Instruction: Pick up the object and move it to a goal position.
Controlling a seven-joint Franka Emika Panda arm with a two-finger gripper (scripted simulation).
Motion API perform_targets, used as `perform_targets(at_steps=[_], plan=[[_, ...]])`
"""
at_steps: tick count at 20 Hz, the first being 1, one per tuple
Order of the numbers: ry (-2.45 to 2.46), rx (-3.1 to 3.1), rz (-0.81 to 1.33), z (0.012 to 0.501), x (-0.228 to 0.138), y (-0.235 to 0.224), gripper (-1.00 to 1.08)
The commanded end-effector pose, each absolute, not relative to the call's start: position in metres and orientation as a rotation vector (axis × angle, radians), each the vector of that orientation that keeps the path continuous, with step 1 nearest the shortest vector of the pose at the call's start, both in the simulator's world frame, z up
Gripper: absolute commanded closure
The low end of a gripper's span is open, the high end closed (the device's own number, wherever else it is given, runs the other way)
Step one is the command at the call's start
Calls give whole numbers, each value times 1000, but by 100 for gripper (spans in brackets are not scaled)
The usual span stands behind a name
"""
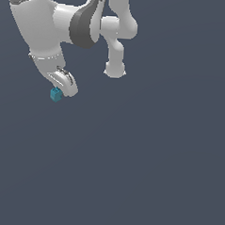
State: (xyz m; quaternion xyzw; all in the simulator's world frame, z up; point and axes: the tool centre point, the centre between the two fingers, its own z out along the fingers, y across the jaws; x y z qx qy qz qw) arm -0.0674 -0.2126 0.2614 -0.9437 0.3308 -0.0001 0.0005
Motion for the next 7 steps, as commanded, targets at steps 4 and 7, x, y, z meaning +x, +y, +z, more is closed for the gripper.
perform_targets(at_steps=[4, 7], plan=[[1037, -2965, 0, 279, -71, -224, 108], [1036, -2966, 0, 281, -71, -225, 108]])
